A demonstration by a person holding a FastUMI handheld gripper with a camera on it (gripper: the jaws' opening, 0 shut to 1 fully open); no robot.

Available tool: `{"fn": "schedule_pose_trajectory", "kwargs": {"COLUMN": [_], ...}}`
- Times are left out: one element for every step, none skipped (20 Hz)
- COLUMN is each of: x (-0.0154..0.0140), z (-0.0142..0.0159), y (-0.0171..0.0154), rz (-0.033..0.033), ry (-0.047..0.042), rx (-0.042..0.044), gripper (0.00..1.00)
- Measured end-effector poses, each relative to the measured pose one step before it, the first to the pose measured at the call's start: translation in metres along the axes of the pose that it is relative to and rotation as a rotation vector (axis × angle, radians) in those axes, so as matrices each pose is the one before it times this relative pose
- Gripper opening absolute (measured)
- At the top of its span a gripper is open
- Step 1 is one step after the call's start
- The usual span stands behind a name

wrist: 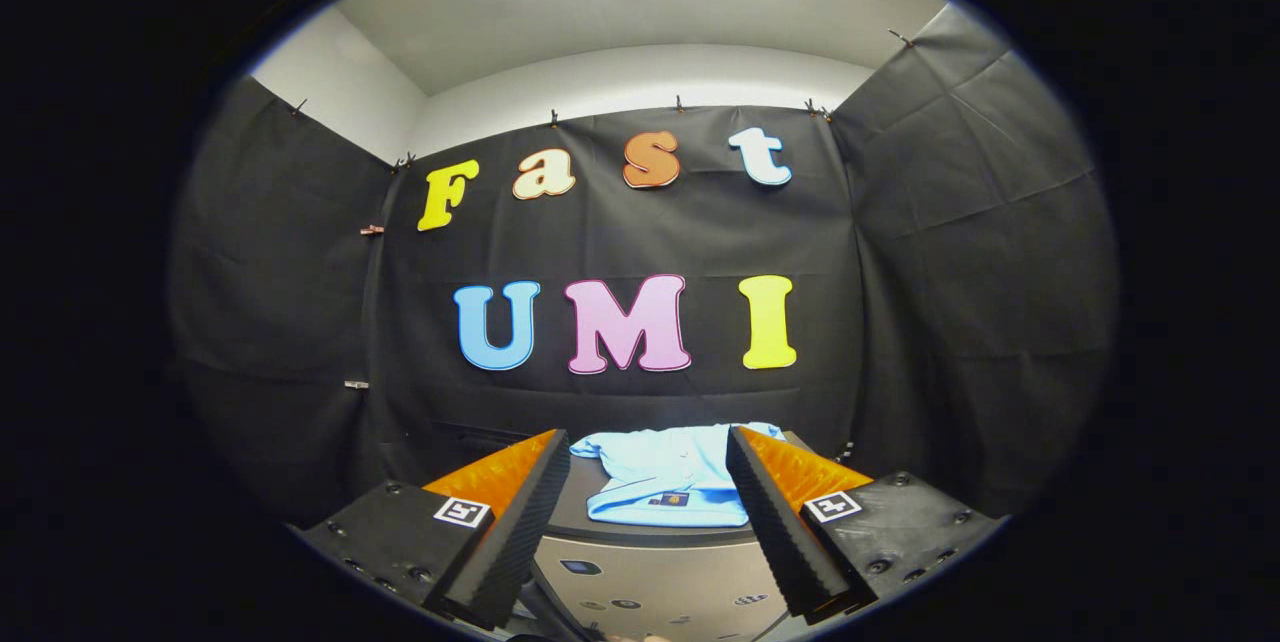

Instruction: Put the clothes into the washing machine and then close the washing machine lid.

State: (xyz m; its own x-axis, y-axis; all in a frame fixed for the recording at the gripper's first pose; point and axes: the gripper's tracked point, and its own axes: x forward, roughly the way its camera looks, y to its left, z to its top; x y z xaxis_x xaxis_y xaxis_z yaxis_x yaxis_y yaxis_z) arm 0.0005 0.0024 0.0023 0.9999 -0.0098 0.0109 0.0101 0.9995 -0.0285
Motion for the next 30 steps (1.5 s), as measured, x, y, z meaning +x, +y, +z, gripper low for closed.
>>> {"fn": "schedule_pose_trajectory", "kwargs": {"x": [0.00062, 0.00014, -0.00028, 0.00035, 0.00026, 0.00093, 0.00141, 0.00082, 0.00288, 0.00388, 0.00385, 0.00461, 0.00443, 0.00510, 0.00788, 0.00826, 0.00869, 0.00989, 0.00946, 0.01000, 0.01029, 0.01283, 0.01352, 0.01228, 0.01441, 0.01461, 0.01257, 0.01197, 0.01114, 0.00911], "z": [0.00050, 0.00034, 0.00080, 0.00047, 0.00048, 0.00084, 0.00103, 0.00177, 0.00332, 0.00226, 0.00206, 0.00386, 0.00378, 0.00435, 0.00268, 0.00307, 0.00315, 0.00268, 0.00225, 0.00173, 0.00192, 0.00105, 0.00078, -0.00060, -0.00240, -0.00362, -0.00298, -0.00436, -0.00736, -0.00909], "y": [0.00102, 0.00096, 0.00083, 0.00036, 0.00087, 0.00207, 0.00218, 0.00255, -0.00118, -0.00151, -0.00164, -0.00047, 0.00078, 0.00099, 0.00024, -0.00118, -0.00108, -0.00073, 0.00130, 0.00028, -0.00269, -0.00426, -0.00335, -0.00184, -0.00065, -0.00154, -0.00095, 0.00046, 0.00107, 0.00378], "rz": [-0.00140, -0.00079, -0.00135, -0.00148, 0.00013, 0.00281, 0.00443, 0.00093, -0.00578, -0.01076, -0.01256, -0.00620, -0.00320, -0.00226, -0.00395, -0.00441, -0.00380, 0.00017, 0.00558, 0.00419, -0.00421, -0.01254, -0.01179, -0.00963, -0.00998, -0.01092, -0.00896, -0.00692, 0.00087, 0.01381], "ry": [-0.00064, -0.00147, -0.00141, -0.00060, -0.00140, -0.00183, -0.00272, -0.00519, -0.00987, -0.00573, -0.00553, -0.00412, -0.00682, -0.00571, -0.00256, 0.00041, 0.00345, 0.00672, 0.01099, 0.01107, 0.01140, 0.01189, 0.00863, 0.01385, 0.01650, 0.01731, 0.01243, 0.01114, 0.01641, 0.02303], "rx": [-0.00054, -0.00153, -0.00256, -0.00283, -0.00235, -0.00205, -0.00092, -0.00262, -0.00580, -0.00618, -0.00296, -0.00115, -0.00101, -0.00202, -0.00312, -0.00407, -0.00037, 0.00296, 0.00716, 0.00859, 0.00097, -0.00227, -0.00401, -0.00677, -0.00629, -0.00456, -0.00536, -0.00763, -0.00966, -0.00949], "gripper": [0.98, 0.98, 0.98, 0.98, 0.98, 0.98, 0.98, 0.98, 0.98, 0.98, 0.98, 0.98, 0.98, 0.98, 0.98, 0.98, 0.98, 0.98, 0.98, 0.98, 0.98, 0.98, 0.97, 0.98, 0.98, 0.97, 0.97, 0.97, 0.97, 0.97]}}
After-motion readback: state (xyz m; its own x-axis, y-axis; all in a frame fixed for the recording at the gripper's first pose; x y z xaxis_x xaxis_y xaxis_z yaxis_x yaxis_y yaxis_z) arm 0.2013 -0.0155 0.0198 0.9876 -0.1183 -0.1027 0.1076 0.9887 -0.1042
